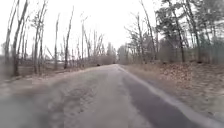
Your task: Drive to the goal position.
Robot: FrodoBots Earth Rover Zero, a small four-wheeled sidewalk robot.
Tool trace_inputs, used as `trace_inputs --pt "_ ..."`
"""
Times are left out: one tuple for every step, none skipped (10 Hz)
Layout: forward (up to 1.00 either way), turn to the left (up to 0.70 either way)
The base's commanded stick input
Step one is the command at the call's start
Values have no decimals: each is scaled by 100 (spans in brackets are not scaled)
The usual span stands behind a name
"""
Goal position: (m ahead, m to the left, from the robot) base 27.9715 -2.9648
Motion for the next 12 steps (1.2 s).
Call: trace_inputs --pt "70 0" --pt "70 0" --pt "70 0" --pt "70 0" --pt "70 0" --pt "70 0" --pt "70 0" --pt "70 0" --pt "70 0" --pt "70 0" --pt "70 0" --pt "70 0"
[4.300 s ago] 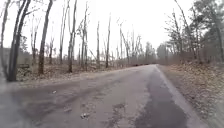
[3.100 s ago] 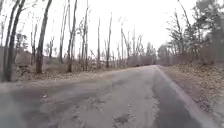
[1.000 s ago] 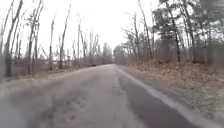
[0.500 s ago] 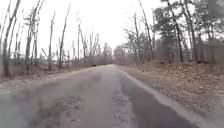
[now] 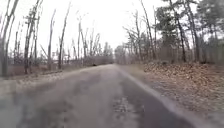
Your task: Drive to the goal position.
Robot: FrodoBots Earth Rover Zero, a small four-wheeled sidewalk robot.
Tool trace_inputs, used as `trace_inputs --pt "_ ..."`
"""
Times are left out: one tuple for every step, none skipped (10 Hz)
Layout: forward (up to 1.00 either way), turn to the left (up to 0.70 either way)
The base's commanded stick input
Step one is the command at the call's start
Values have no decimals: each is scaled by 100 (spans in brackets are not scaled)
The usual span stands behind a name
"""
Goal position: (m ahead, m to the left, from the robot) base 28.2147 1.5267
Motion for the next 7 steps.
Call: trace_inputs --pt "70 0" --pt "70 0" --pt "70 0" --pt "70 0" --pt "70 0" --pt "70 0" --pt "70 0"
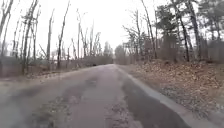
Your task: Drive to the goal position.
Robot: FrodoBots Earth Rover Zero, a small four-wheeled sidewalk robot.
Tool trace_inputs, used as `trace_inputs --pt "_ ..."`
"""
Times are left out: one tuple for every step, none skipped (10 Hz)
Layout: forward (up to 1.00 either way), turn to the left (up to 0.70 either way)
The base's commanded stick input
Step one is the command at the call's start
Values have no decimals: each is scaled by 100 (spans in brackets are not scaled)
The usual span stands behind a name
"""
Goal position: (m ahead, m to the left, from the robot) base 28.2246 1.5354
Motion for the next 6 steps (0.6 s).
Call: trace_inputs --pt "70 0" --pt "70 0" --pt "70 0" --pt "70 0" --pt "70 -30" --pt "70 -19"
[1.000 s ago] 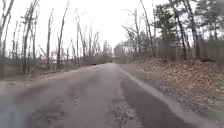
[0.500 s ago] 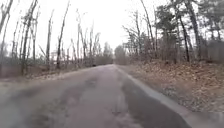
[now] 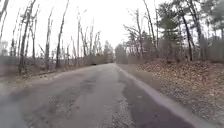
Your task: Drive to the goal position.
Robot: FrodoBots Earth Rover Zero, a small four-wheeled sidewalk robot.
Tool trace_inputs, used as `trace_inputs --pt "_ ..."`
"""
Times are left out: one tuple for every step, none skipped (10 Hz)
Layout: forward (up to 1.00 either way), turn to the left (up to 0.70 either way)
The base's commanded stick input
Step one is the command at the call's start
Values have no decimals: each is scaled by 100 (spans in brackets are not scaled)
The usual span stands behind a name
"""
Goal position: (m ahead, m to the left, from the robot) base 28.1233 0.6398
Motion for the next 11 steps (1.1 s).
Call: trace_inputs --pt "70 -8" --pt "70 0" --pt "70 0" --pt "70 0" --pt "70 0" --pt "70 0" --pt "70 0" --pt "70 0" --pt "70 0" --pt "70 0" --pt "70 0"
